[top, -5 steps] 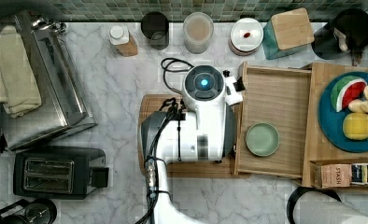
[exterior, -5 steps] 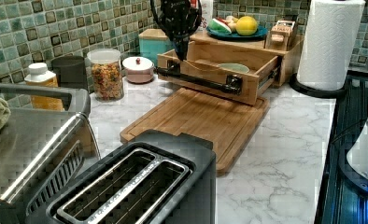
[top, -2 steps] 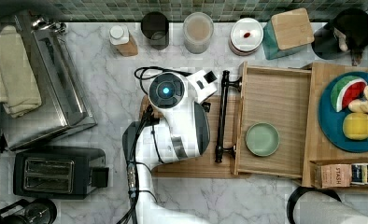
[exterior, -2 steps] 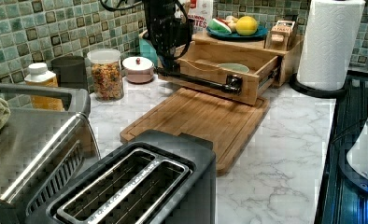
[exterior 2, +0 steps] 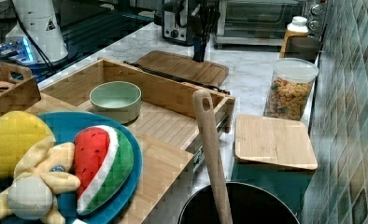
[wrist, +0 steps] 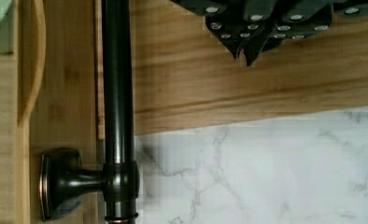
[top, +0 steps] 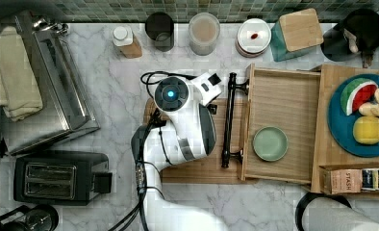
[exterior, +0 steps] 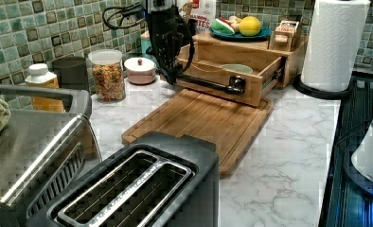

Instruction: Close the drawer.

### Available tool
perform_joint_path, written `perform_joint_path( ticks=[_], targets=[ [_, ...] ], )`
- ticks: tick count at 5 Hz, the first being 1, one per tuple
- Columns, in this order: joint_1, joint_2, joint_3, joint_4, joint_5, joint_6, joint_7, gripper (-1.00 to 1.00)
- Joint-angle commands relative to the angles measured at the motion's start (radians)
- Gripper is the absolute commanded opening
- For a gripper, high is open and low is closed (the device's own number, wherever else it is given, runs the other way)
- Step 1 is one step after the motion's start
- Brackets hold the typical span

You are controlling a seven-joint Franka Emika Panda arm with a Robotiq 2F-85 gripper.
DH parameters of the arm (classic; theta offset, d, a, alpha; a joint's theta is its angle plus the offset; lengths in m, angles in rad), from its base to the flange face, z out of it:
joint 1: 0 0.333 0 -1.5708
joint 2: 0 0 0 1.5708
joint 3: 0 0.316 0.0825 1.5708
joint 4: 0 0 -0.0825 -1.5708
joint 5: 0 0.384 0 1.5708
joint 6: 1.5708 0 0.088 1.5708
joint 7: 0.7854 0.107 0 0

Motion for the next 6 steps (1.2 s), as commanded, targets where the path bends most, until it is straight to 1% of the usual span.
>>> perform_joint_path(
  ticks=[1,2,3,4,5,6],
  targets=[
    [-0.031,0.019,-0.045,-0.098,-0.116,0.08,-0.062,-1.0],
    [-0.06,0.016,-0.047,-0.114,-0.11,0.095,-0.113,-1.0],
    [-0.087,-0.006,-0.051,-0.152,-0.139,0.146,-0.142,-1.0],
    [-0.127,-0.028,-0.049,-0.158,-0.178,0.125,-0.17,-1.0],
    [-0.162,-0.036,-0.072,-0.148,-0.101,0.099,-0.281,-1.0],
    [-0.183,-0.064,-0.136,-0.198,-0.13,0.207,-0.338,-1.0]
  ],
)
